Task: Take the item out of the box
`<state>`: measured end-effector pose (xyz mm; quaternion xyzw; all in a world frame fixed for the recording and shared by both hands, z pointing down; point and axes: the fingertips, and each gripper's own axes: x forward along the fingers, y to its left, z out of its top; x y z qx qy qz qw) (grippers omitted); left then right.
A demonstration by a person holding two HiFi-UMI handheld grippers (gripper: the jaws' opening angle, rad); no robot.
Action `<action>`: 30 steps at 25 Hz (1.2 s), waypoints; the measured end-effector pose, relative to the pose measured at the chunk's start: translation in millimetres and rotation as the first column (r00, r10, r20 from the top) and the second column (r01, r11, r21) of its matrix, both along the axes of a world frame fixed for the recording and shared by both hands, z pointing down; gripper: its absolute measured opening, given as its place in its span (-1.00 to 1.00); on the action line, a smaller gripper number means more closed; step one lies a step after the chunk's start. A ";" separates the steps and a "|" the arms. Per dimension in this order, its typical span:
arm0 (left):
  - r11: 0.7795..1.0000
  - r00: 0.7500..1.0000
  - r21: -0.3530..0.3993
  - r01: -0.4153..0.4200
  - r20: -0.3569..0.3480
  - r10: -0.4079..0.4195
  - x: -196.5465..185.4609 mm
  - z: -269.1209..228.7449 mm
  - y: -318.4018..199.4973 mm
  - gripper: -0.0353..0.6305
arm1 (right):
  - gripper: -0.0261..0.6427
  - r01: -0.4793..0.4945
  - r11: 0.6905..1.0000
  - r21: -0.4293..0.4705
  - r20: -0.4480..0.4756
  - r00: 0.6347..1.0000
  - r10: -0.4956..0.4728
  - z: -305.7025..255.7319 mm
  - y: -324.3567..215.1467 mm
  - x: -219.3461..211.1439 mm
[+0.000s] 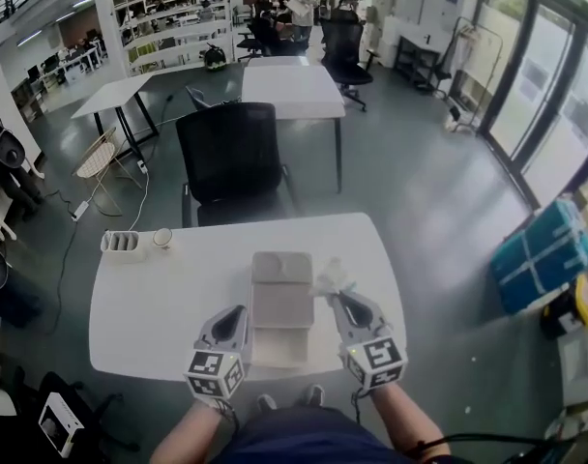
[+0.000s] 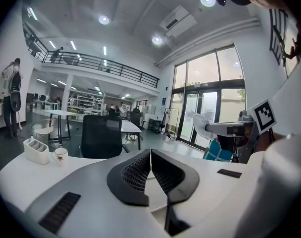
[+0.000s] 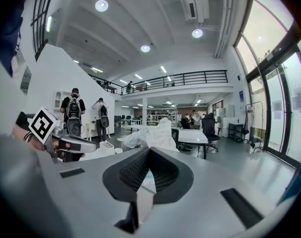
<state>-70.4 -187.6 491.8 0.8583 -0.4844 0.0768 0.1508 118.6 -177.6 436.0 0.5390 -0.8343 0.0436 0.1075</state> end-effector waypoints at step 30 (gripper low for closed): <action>0.997 0.997 -0.033 0.071 0.045 -0.069 -12.5 11.1 -7.3 -0.80 | -0.87 -0.253 0.961 -0.111 0.023 0.966 0.257 72.5 -24.3 109.1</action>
